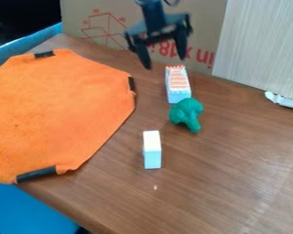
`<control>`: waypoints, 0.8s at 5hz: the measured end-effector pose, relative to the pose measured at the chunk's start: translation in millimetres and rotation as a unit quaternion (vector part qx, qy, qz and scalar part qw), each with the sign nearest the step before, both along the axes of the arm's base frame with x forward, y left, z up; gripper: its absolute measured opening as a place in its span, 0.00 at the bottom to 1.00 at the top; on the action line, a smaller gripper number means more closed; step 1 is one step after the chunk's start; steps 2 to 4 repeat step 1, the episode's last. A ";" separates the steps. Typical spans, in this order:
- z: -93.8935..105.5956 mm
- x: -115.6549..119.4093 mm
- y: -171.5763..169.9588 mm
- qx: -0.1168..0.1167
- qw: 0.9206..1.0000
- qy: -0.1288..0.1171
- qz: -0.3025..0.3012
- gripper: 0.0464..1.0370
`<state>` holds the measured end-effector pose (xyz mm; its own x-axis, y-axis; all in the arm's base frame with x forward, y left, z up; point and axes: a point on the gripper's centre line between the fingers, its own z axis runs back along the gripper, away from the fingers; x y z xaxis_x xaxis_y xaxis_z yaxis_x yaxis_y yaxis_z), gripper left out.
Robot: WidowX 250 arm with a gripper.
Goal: Move the white figure to top right
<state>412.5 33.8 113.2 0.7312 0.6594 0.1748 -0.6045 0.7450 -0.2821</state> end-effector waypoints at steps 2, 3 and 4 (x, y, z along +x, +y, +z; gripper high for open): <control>26.5 -21.1 14.1 0.001 1.000 0.017 -0.011 0.96; 26.5 -21.1 14.1 0.001 1.000 0.017 -0.011 0.96; 26.5 -21.1 14.1 0.001 1.000 0.017 -0.011 0.96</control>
